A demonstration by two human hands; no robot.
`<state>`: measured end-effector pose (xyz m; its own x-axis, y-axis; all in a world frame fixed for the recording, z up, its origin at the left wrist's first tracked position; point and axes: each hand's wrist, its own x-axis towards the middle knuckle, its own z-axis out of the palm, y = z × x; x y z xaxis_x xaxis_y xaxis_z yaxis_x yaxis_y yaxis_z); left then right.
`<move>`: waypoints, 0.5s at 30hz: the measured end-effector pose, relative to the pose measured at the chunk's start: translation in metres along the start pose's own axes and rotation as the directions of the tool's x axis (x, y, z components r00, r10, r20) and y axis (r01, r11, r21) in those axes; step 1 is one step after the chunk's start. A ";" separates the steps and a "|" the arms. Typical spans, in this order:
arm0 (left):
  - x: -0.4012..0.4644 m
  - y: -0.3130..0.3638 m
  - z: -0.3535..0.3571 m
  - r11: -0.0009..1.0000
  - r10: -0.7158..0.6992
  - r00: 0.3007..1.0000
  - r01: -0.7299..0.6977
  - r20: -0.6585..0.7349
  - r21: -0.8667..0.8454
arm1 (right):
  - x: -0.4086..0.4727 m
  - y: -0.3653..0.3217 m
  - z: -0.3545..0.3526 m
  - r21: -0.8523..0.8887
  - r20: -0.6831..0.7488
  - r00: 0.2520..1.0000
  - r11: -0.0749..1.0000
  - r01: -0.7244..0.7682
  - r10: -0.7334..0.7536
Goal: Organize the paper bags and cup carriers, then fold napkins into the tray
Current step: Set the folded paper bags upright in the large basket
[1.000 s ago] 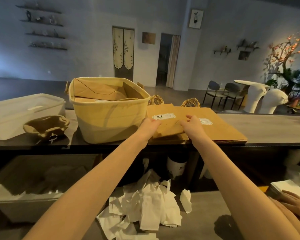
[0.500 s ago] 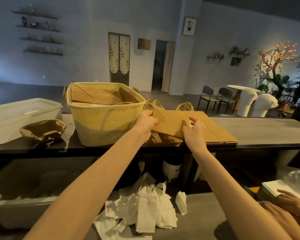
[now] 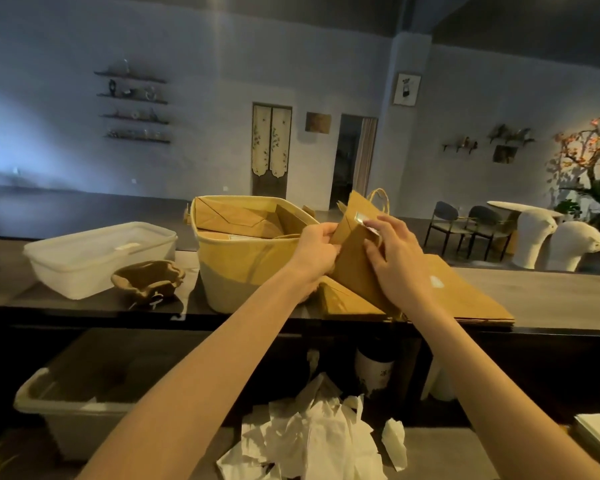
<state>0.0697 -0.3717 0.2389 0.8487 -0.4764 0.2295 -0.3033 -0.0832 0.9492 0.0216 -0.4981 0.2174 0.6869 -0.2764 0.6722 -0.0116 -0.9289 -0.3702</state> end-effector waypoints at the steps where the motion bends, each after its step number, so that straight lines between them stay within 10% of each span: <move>1: 0.000 -0.001 -0.002 1.000 0.007 1.000 -0.007 -0.006 -0.009 | 0.000 -0.001 0.002 -0.008 -0.027 0.999 0.999 -0.044 0.044; 8: 0.003 -0.030 -0.004 0.993 -0.036 0.998 0.029 -0.058 -0.113 | 0.000 0.013 0.011 0.333 0.110 0.856 0.792 -0.511 0.505; 15: 0.007 -0.055 0.007 0.988 -0.090 0.996 0.088 -0.006 -0.127 | -0.003 0.046 0.029 0.493 0.245 0.751 0.588 -0.641 0.613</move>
<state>0.0888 -0.3766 0.1869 0.8753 -0.4614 0.1448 -0.1697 -0.0126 0.9854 0.0402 -0.5330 0.1802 0.6867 -0.7169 0.1202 -0.0889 -0.2470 -0.9649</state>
